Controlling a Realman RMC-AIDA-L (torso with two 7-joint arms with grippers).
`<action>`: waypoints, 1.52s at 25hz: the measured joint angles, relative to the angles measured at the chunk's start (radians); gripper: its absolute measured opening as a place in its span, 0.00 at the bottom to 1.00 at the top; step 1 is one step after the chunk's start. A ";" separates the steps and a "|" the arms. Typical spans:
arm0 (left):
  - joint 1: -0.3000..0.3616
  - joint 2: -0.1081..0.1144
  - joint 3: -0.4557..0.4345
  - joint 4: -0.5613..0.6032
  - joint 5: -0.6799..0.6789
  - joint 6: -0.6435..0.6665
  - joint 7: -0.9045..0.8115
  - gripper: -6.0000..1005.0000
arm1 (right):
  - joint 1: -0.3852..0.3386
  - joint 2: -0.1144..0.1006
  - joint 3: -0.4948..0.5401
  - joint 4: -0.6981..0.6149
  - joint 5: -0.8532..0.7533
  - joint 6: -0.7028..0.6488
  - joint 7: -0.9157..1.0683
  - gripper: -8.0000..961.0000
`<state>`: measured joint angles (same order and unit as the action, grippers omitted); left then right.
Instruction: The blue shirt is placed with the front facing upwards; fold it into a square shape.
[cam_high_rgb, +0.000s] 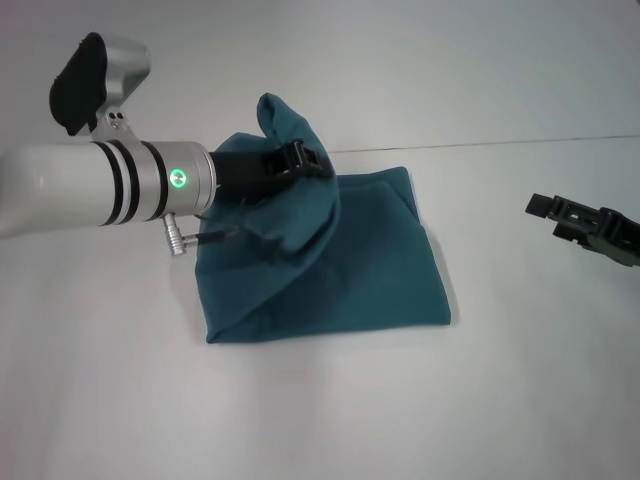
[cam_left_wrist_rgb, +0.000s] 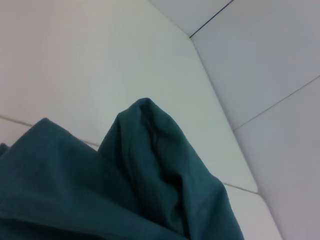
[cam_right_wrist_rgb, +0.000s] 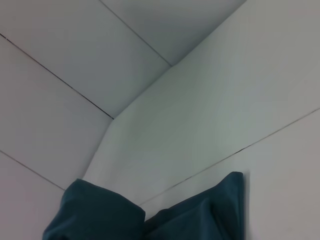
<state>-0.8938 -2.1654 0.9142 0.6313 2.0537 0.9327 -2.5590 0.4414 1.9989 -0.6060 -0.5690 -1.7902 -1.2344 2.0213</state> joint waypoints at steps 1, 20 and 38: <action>0.000 0.000 0.000 0.000 -0.010 0.002 0.007 0.22 | 0.000 0.000 0.000 0.000 0.000 0.001 0.000 0.98; 0.001 0.004 0.018 -0.004 -0.150 0.034 0.138 0.60 | 0.009 -0.003 0.000 0.006 -0.012 0.010 -0.003 0.98; 0.209 0.078 -0.069 0.117 -0.144 0.360 0.138 0.86 | 0.062 -0.030 -0.002 0.005 -0.146 -0.028 0.044 0.98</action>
<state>-0.6846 -2.0873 0.8456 0.7483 1.9096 1.2922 -2.4206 0.5032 1.9692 -0.6082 -0.5641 -1.9365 -1.2622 2.0654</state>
